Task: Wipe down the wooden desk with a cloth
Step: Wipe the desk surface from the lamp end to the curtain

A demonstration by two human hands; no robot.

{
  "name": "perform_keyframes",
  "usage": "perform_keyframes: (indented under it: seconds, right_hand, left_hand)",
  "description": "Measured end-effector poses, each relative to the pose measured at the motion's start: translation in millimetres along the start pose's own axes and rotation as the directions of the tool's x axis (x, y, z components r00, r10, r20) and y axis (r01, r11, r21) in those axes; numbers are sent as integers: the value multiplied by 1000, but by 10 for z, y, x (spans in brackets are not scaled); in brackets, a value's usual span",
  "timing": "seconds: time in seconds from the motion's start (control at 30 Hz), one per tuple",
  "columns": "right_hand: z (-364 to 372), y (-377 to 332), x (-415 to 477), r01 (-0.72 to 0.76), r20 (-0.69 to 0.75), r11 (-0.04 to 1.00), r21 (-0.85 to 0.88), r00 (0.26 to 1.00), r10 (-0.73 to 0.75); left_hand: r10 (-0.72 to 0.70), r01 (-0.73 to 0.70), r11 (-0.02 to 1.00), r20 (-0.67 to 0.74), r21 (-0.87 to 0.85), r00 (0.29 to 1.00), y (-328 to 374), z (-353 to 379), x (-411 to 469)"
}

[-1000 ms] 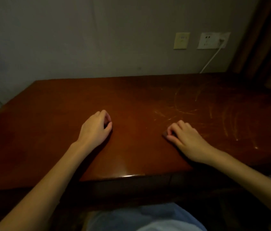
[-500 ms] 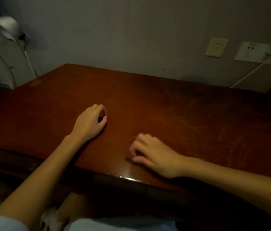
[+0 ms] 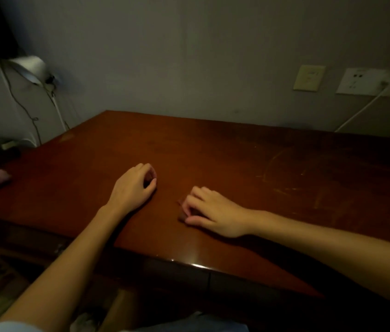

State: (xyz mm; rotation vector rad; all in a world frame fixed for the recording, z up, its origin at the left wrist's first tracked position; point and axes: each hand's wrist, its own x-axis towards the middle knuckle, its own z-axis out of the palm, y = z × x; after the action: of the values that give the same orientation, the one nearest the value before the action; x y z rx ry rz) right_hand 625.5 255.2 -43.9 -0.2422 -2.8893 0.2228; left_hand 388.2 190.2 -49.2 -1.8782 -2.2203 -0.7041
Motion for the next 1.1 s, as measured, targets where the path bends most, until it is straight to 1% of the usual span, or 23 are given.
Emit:
perform_keyframes:
  seconds: [0.03, 0.07, 0.13, 0.2, 0.23, 0.27, 0.3, 0.37, 0.43, 0.5, 0.57, 0.6, 0.63, 0.67, 0.73, 0.77, 0.8, 0.83, 0.9, 0.97, 1.0, 1.03, 1.1]
  right_hand:
    - [-50, 60, -114, 26, 40, 999, 33, 999, -28]
    - [-100, 205, -185, 2, 48, 1000, 27, 999, -4]
    - [-193, 589, -202, -153, 0, 988, -18, 988, 153]
    - [-237, 871, -57, -372, -43, 927, -53, 928, 370]
    - [-215, 925, 57, -449, -68, 892, -51, 893, 445]
    - [-170, 893, 184, -469, -93, 880, -74, 882, 462]
    - [-108, 780, 313, -474, -106, 877, -77, 879, 466]
    - [50, 389, 508, -404, -97, 912, -72, 913, 397]
    - [222, -139, 534, -262, -92, 962, -75, 962, 255]
    - [315, -659, 354, -73, -89, 994, -78, 994, 66]
    - [301, -988, 10, 128, -52, 988, -87, 990, -133]
    - [266, -1028, -167, 195, -25, 974, -113, 980, -199]
    - [201, -1002, -320, 222, 9, 966, -135, 975, -223]
    - [120, -947, -436, 204, 17, 974, -95, 979, -204]
    - [-27, -699, -550, 95, 24, 994, 44, 995, -96]
    - [-85, -515, -556, 12, 7, 996, 84, 1000, -12]
    - [-112, -289, -527, -77, -26, 995, 70, 997, 79]
    - [-145, -76, -461, -217, -26, 974, 70, 975, 219]
    - [-154, 225, -245, -432, -45, 901, 34, 900, 433]
    - [-66, 241, 3, -472, -79, 881, -45, 881, 467]
    - [-22, 114, 99, -437, -89, 896, -82, 898, 430]
    - [20, -65, 141, -385, -90, 918, -92, 922, 377]
    - [73, -447, 25, -211, -90, 973, -95, 975, 203]
  left_hand:
    - [0, 0, 1000, 5, -6, 1000, -2, -3, 1]
    - [0, 0, 1000, 11, -13, 1000, -4, -4, 1]
    - [-2, 2, 1000, 14, -18, 1000, 0, -11, -6]
    - [-7, 7, 1000, 11, -22, 1000, 5, -17, -14]
    - [-9, 9, 1000, 10, -25, 1000, 6, -25, -18]
    - [-12, 12, 1000, 11, -28, 1000, 11, -32, -22]
    - [-15, 15, 999, 11, -31, 1000, 11, -38, -25]
    - [-21, 21, 999, 3, -38, 1000, 5, -43, -35]
    - [-12, 11, 999, -11, -38, 1000, 8, -39, -36]
    - [-4, 3, 999, -10, -43, 1000, 12, -39, -35]
    - [-2, 2, 999, 1, -46, 1000, 9, -43, -38]
    - [1, -1, 999, 4, -45, 1000, 7, -45, -35]
    - [4, -4, 999, 5, -44, 1000, 5, -50, -33]
    - [7, -6, 999, 7, -44, 1000, 7, -55, -35]
    - [12, -12, 999, 10, -43, 1000, 15, -60, -33]
    - [13, -13, 999, 9, -41, 1000, 21, -56, -35]
    - [14, -14, 999, 7, -38, 1000, 26, -55, -38]
    - [15, -15, 999, 4, -36, 1000, 31, -56, -38]
    - [16, -16, 999, -1, -35, 1000, 35, -59, -39]
    - [16, -16, 999, 4, -36, 1000, 29, -48, -38]
    - [13, -13, 999, 1, -34, 1000, 21, -40, -36]
    - [7, -7, 1000, -8, -29, 1000, 15, -31, -36]
    - [2, -2, 1000, -33, -15, 999, 2, -14, -34]
